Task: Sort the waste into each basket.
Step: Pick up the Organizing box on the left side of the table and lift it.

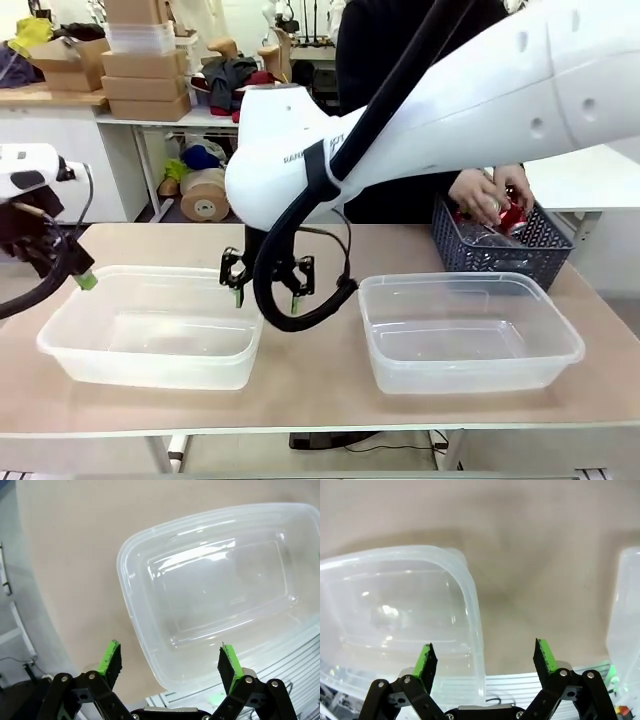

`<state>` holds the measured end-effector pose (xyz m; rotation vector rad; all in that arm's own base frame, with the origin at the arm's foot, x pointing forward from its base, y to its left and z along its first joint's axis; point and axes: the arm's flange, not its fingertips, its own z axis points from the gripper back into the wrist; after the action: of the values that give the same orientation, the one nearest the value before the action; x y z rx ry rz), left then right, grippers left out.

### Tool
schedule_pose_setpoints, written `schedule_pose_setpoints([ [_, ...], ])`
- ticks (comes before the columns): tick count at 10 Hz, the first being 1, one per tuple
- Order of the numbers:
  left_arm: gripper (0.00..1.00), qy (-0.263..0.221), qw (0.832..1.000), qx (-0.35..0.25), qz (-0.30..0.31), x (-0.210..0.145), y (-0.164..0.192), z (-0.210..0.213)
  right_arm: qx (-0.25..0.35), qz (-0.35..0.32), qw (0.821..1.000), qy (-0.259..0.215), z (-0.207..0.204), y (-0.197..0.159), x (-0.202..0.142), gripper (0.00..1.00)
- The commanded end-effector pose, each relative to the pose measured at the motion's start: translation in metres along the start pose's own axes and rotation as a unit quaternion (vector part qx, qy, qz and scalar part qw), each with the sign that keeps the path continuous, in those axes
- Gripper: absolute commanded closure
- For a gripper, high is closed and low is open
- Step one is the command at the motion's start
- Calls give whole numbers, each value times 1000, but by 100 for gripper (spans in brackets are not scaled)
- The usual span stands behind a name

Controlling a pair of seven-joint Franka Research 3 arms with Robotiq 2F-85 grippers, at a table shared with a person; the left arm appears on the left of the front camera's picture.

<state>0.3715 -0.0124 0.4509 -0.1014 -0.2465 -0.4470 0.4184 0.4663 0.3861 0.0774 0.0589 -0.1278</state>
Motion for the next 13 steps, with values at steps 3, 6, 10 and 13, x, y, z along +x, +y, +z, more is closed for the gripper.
schedule_pose_setpoints([
  [3,0,69,997,-31,26,3,34,-74,-28,-24,999,11,-20,28,5,0],
  [6,0,67,995,-57,53,-3,37,-99,-39,-21,999,21,-19,28,3,0],
  [10,0,24,997,-40,62,-4,37,-86,-68,-45,996,40,-26,30,3,58],
  [13,100,8,998,-15,54,-3,36,-85,-42,-67,996,40,-18,25,-1,100],
])
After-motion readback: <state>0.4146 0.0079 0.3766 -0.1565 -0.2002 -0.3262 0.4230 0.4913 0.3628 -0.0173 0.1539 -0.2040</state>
